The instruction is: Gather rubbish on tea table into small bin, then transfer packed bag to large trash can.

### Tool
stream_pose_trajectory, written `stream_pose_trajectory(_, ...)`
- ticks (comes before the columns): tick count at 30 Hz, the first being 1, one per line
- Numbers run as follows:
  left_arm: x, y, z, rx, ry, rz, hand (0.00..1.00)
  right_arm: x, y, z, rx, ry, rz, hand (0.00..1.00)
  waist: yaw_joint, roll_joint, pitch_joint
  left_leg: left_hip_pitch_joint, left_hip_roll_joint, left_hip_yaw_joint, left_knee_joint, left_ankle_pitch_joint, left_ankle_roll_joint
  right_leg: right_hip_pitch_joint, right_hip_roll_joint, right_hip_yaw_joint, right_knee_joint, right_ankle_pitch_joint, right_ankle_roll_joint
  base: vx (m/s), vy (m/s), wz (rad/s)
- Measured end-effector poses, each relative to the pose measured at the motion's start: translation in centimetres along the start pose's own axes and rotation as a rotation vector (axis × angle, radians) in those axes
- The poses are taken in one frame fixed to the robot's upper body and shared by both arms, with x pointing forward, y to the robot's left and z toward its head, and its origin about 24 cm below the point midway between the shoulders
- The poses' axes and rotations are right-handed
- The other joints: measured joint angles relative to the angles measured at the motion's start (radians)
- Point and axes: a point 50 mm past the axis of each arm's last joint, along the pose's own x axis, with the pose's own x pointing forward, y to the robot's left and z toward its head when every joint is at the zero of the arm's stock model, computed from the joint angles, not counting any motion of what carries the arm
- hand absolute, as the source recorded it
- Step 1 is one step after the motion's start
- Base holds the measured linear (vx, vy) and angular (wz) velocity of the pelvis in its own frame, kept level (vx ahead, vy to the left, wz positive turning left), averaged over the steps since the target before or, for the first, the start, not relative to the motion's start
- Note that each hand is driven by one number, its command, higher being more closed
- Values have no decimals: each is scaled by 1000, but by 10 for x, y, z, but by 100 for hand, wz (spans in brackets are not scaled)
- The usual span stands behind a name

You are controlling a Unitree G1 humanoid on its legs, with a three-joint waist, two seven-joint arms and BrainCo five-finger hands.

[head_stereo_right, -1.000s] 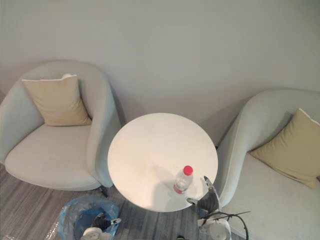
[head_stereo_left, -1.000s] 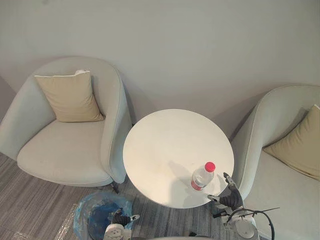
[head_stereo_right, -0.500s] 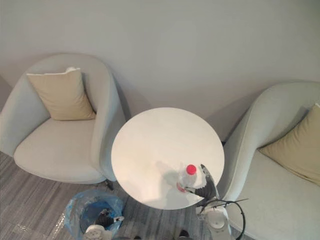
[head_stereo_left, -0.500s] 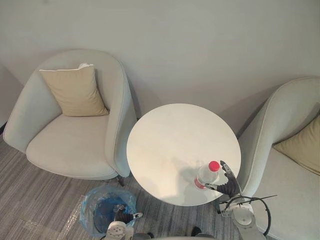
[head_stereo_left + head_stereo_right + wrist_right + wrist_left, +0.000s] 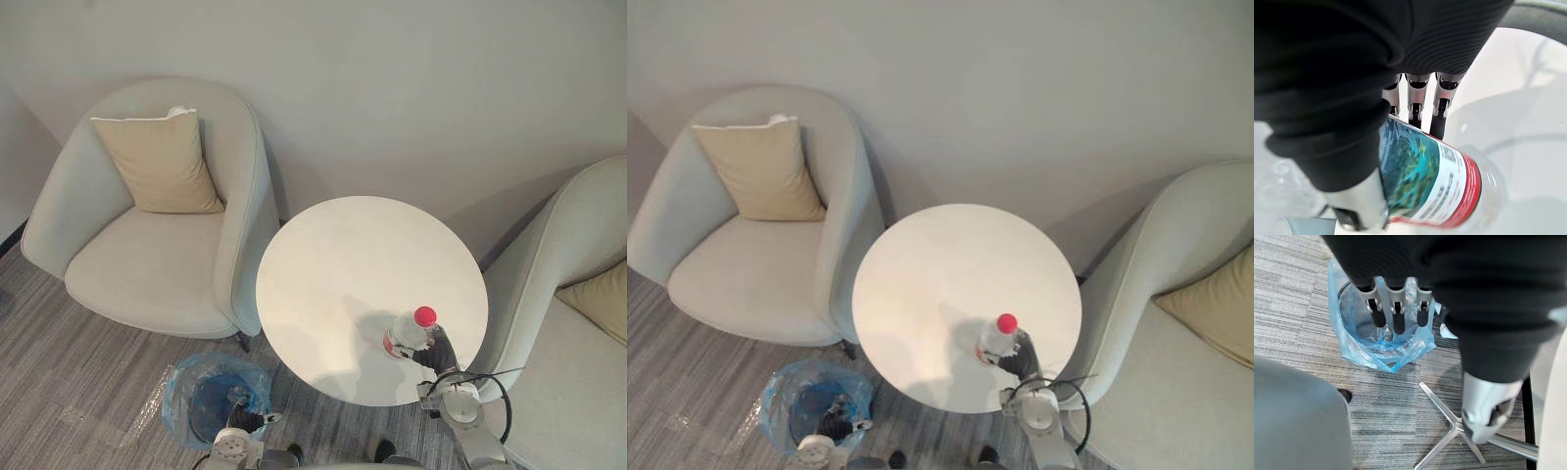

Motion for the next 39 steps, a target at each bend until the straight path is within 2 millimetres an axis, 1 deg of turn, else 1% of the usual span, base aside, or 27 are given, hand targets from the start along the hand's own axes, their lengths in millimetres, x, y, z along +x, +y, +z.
stream_pose_trajectory(5, 0, -1, 2, 0, -3, -1, 0, -3, 8, -8, 21, 49, 17, 100, 1, 4, 8, -2, 0, -5, 0, 0, 0, 0, 0, -2, 0, 0, 0, 0, 0, 0)
stream_pose_trajectory(13, 1, -1, 2, 19, -1, -3, 0, -2, 9, -5, 46, 38, 20, 100, 0, 3, 8, 3, 0, 3, -1, 0, 0, -1, 0, 16, -1, 0, 0, -7, 1, -3)
stream_pose_trajectory(20, 1, 0, 2, 39, 6, -2, 0, -8, 4, 20, 77, -79, 22, 100, -2, -2, 4, 9, 1, 15, -1, 0, -1, -1, 0, 32, -2, 3, 0, -20, 0, -6)
stream_pose_trajectory(25, 1, 0, 1, 61, 8, -1, 0, -9, 3, 37, 80, -154, 28, 100, -3, -11, -5, 12, 0, 37, 0, 0, -1, -1, 0, 53, -21, 21, 3, -29, 8, -12)
stream_pose_trajectory(31, 1, 1, 0, 63, 20, 1, 0, -14, 4, 52, 32, -236, 36, 100, -3, -19, -12, 9, 0, 41, 12, 1, -1, 0, 1, 58, -22, 28, 1, -34, -3, -2)
stream_pose_trajectory(34, 1, 1, 0, 64, 21, 1, 0, -16, 5, 60, -43, -283, 51, 100, -3, -18, -13, 2, -1, 37, 18, 3, -5, -1, 1, 56, -25, 35, -1, -57, -9, 3)
stream_pose_trajectory(36, 1, 1, 0, 62, 20, 2, 0, -18, 7, 65, -60, -310, 61, 100, -1, -18, -13, -8, -3, 30, 18, 13, -6, -2, 0, 46, -28, 40, -1, -90, -21, 14)
stream_pose_trajectory(38, 1, 0, 1, 58, 18, 1, 0, -19, 10, 71, -66, -339, 62, 100, 0, -17, -11, -22, -6, 19, 21, 25, -9, -10, -2, 38, -27, 41, -2, -78, -24, 20)
stream_pose_trajectory(39, 1, -1, 3, 47, 13, 2, 0, -19, 13, 79, -84, -377, 63, 100, 2, -15, -9, -63, -6, 18, 52, 34, -17, -45, -4, 34, 1, 36, -8, -75, -16, 15)
